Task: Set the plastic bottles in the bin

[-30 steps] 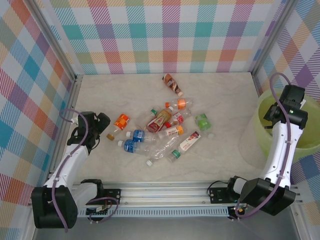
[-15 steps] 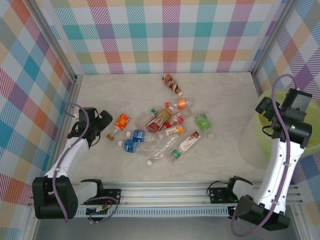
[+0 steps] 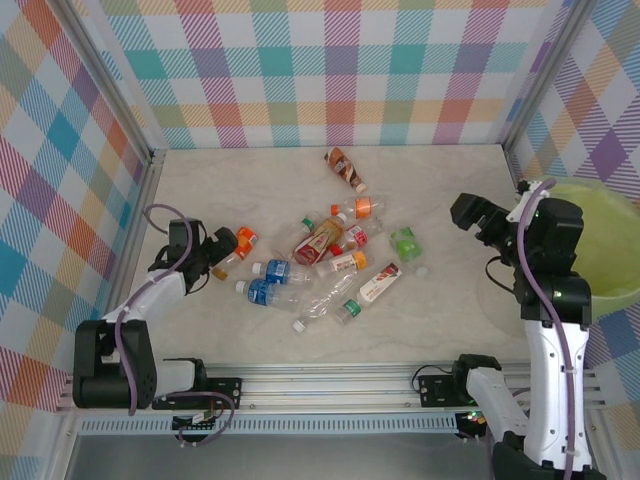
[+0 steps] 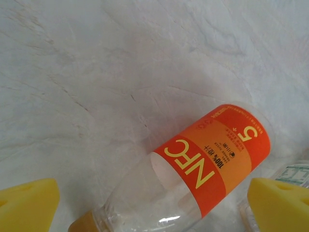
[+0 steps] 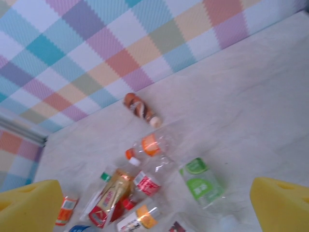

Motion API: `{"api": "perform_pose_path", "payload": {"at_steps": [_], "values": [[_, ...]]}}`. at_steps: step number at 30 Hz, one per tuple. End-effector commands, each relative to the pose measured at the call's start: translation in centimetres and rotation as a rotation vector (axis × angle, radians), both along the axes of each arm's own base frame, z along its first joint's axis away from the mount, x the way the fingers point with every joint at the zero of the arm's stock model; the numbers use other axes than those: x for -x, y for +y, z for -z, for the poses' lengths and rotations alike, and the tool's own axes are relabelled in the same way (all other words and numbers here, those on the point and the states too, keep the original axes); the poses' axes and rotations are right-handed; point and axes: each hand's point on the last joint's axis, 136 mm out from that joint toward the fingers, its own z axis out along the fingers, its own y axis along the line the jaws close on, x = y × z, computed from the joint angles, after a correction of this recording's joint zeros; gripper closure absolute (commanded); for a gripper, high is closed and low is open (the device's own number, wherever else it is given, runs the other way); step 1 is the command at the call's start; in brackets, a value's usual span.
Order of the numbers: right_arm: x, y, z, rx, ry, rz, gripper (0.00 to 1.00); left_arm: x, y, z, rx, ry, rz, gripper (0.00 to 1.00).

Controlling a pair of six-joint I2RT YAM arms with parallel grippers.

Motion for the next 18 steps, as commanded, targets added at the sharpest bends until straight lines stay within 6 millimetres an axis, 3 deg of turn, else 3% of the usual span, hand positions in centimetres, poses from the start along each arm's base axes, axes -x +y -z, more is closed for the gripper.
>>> {"api": "perform_pose_path", "payload": {"at_steps": [1, 9, 14, 18], "values": [[-1.2, 2.2, -2.3, -0.057, -0.1, -0.093, 0.0, -1.6, -1.1, -0.2, -0.063, -0.019, 0.123, 0.0], [-2.1, 2.0, 0.1, -0.031, -0.039, -0.045, 0.0, -1.0, -5.2, 1.2, -0.055, 0.049, 0.326, 0.0], [-2.9, 2.5, 1.9, -0.081, -0.018, -0.038, 0.0, -0.8, -4.9, 2.3, -0.108, 0.137, 0.305, 0.06], [-3.2, 3.0, 3.3, -0.076, 0.015, -0.047, 0.0, 0.5, -4.9, 4.4, -0.146, 0.284, 0.322, 0.11]]}}
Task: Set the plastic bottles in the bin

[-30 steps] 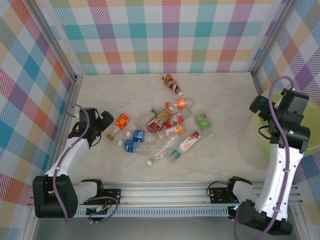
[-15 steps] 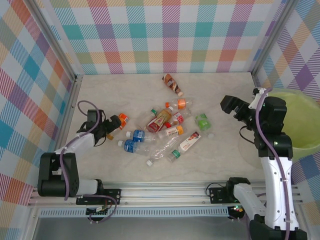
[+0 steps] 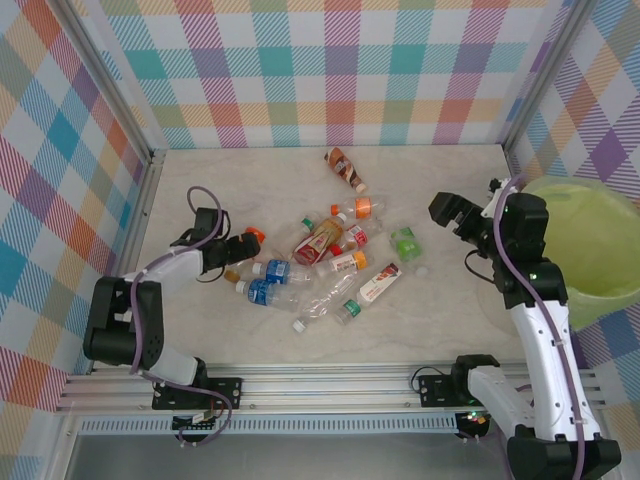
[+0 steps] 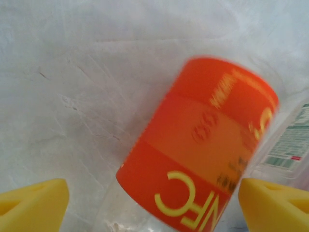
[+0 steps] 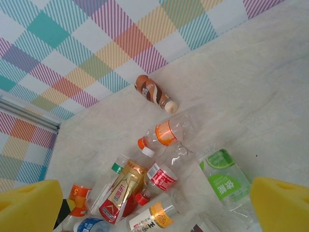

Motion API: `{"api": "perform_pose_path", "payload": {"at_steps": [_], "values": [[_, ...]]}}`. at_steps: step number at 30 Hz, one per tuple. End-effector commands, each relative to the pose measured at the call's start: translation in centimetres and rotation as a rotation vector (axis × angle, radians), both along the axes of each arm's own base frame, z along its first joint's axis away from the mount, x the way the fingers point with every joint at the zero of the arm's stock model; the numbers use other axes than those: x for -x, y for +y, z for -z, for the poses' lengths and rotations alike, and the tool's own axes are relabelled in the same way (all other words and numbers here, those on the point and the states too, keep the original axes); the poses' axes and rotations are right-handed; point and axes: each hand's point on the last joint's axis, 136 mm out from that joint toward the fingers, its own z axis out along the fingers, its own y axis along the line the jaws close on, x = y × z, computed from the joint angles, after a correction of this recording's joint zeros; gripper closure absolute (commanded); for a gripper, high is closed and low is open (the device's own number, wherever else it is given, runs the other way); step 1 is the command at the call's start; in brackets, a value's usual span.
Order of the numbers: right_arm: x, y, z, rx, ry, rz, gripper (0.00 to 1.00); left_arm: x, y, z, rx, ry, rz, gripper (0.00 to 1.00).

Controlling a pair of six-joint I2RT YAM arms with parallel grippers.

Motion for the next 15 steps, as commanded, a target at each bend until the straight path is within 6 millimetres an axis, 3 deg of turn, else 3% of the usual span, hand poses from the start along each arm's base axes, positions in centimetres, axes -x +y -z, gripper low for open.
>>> {"api": "perform_pose_path", "payload": {"at_steps": [1, 7, 12, 15], "values": [[-0.6, 0.4, -0.7, -0.01, -0.037, 0.002, 0.0, 1.7, 0.0, 1.7, -0.065, 0.129, 0.034, 0.11], [-0.4, 0.6, 0.4, 0.004, -0.014, 0.004, 0.0, 1.7, 0.1, 2.7, -0.116, 0.191, 0.03, 0.14], [-0.1, 1.0, 0.9, 0.006, -0.003, -0.016, 0.01, 1.5, 0.9, 2.6, -0.161, 0.197, 0.011, 0.35], [0.1, 1.6, 1.2, 0.006, 0.004, -0.051, 0.0, 1.3, 1.2, 1.9, -0.173, 0.163, 0.002, 0.43]]}}
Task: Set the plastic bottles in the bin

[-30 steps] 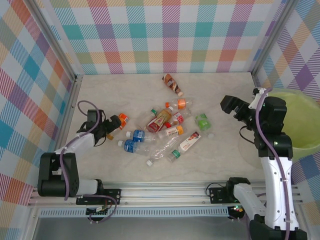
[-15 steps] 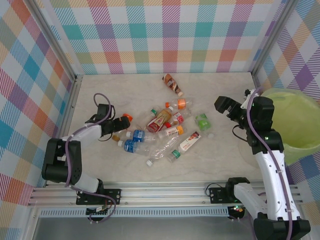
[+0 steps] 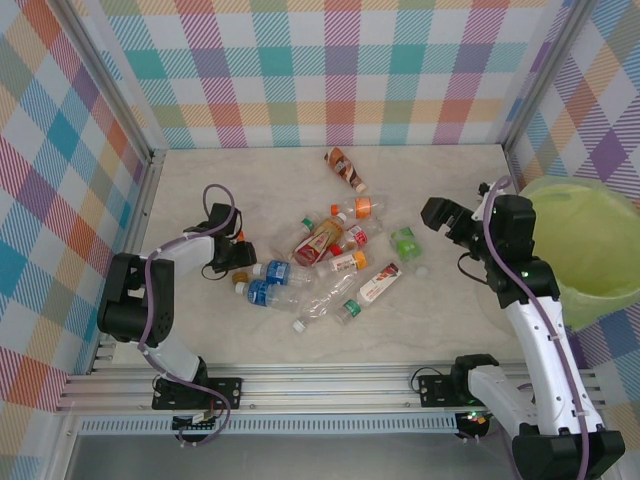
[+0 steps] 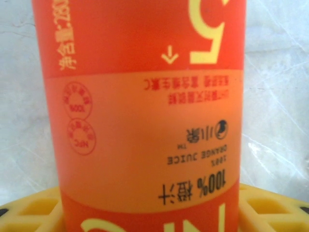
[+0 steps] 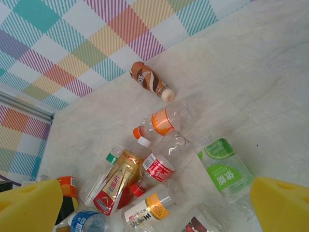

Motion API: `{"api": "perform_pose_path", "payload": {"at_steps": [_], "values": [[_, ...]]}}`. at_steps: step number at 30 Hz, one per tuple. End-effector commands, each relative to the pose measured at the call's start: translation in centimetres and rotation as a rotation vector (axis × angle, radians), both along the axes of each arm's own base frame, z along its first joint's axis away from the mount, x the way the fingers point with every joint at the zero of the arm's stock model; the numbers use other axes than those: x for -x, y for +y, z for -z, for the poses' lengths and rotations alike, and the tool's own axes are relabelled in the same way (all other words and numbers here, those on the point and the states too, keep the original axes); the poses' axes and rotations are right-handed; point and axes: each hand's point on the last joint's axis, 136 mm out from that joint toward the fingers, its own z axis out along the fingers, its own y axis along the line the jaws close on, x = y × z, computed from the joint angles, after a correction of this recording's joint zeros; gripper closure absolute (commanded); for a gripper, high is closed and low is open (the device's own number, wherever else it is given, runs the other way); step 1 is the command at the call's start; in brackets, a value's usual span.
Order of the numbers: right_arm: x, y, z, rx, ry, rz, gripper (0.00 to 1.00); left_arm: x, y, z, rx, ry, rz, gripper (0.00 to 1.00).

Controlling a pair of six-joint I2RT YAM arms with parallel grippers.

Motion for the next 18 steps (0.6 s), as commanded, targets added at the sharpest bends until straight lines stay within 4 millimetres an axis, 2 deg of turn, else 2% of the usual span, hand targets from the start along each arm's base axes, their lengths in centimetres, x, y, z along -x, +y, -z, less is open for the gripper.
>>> {"api": "perform_pose_path", "payload": {"at_steps": [1, 7, 11, 14, 18], "values": [[0.3, 1.0, -0.4, -0.011, -0.029, -0.049, 0.0, 0.1, 0.7, -1.3, -0.043, -0.029, -0.004, 0.46], [0.6, 3.0, -0.8, -0.048, -0.067, -0.133, 0.0, -0.1, 0.9, -3.6, -0.035, -0.138, -0.008, 0.56], [0.5, 6.0, -0.6, -0.123, -0.089, -0.239, 0.01, -0.4, 0.0, -6.1, 0.029, -0.238, 0.01, 0.6], [0.3, 8.5, 0.2, -0.107, -0.086, -0.302, 0.0, 0.0, -0.6, -8.8, 0.08, -0.314, 0.007, 0.63], [-0.4, 11.5, 0.6, -0.071, -0.095, -0.308, 0.0, 0.0, -2.7, -14.6, 0.22, -0.488, 0.057, 0.65]]}}
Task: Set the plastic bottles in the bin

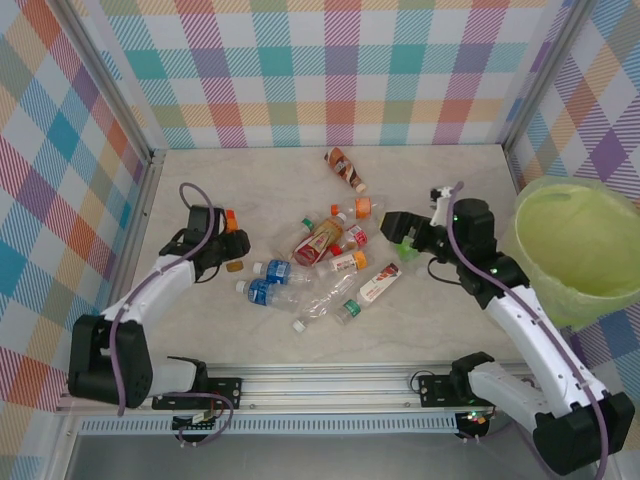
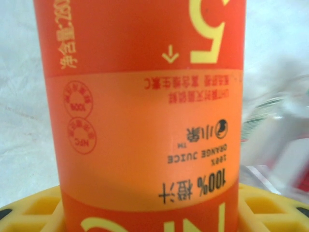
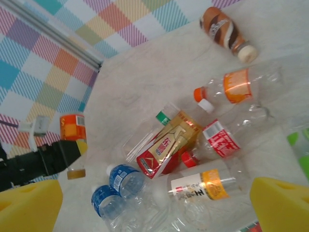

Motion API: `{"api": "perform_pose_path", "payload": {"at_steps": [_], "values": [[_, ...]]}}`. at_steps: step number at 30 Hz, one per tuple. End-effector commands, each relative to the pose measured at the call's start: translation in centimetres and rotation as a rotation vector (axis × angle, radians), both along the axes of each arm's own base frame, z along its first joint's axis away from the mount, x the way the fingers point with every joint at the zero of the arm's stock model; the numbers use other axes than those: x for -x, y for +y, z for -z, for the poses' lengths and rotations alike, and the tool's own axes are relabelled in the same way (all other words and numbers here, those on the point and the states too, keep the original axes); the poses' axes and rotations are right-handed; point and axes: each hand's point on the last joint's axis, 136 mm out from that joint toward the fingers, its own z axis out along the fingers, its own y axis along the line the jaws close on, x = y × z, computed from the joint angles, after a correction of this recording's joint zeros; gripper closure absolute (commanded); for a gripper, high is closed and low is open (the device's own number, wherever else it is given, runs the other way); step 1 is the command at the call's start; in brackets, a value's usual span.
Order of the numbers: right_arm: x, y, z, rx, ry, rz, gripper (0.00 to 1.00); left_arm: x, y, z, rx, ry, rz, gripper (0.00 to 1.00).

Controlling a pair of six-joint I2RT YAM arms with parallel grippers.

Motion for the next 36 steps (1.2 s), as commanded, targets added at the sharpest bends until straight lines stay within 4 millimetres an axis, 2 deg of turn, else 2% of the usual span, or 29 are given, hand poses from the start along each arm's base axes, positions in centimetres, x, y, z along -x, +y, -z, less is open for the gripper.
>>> {"api": "perform_pose_path", "payload": {"at_steps": [1, 5, 8, 10, 12, 13, 15, 17, 19, 22, 27, 33, 36], "values": [[-1.3, 2.1, -1.9, -0.034, -0.084, 0.02, 0.0, 0.0, -2.8, -5.6, 0.152, -0.174, 0.084, 0.65], [-1.8, 5.4, -2.6, -0.087, -0.094, -0.048, 0.0, 1.0, -6.3, -10.7, 0.318, -0.295, 0.204, 0.66], [-1.6, 8.0, -3.8, -0.126, -0.106, -0.142, 0.0, 2.0, -9.8, -13.4, 0.416, -0.321, 0.315, 0.67], [-1.3, 9.6, -5.0, -0.184, -0.104, -0.216, 0.0, 3.0, -12.9, -14.9, 0.481, -0.324, 0.423, 0.67], [-1.1, 10.5, -6.3, -0.241, -0.104, -0.26, 0.0, 4.4, -15.9, -16.4, 0.505, -0.327, 0.556, 0.66], [-0.9, 10.9, -6.9, -0.267, -0.11, -0.282, 0.0, 5.5, -17.5, -17.3, 0.494, -0.346, 0.678, 0.63], [-0.5, 11.3, -7.7, -0.297, -0.128, -0.314, 0.0, 7.4, -19.6, -18.0, 0.403, -0.375, 0.863, 0.62], [-0.4, 11.6, -8.1, -0.307, -0.152, -0.332, 0.0, 7.2, -20.2, -17.4, 0.333, -0.407, 0.911, 0.64], [-0.4, 11.7, -7.9, -0.312, -0.154, -0.331, 0.01, 6.4, -20.4, -16.8, 0.374, -0.402, 0.87, 0.65], [0.2, 12.1, -7.9, -0.329, -0.166, -0.357, 0.0, 7.3, -20.6, -15.6, 0.416, -0.402, 0.871, 0.65], [0.8, 13.7, -7.2, -0.296, -0.167, -0.431, 0.0, 8.3, -21.8, -15.5, 0.455, -0.4, 0.917, 0.66], [-1.1, 13.8, -6.0, -0.242, -0.157, -0.33, 0.0, 8.8, -21.8, -15.4, 0.421, -0.429, 0.92, 0.66], [-0.3, 14.8, -5.9, -0.254, -0.14, -0.406, 0.0, 9.2, -22.0, -15.0, 0.39, -0.42, 0.951, 0.65]]}}
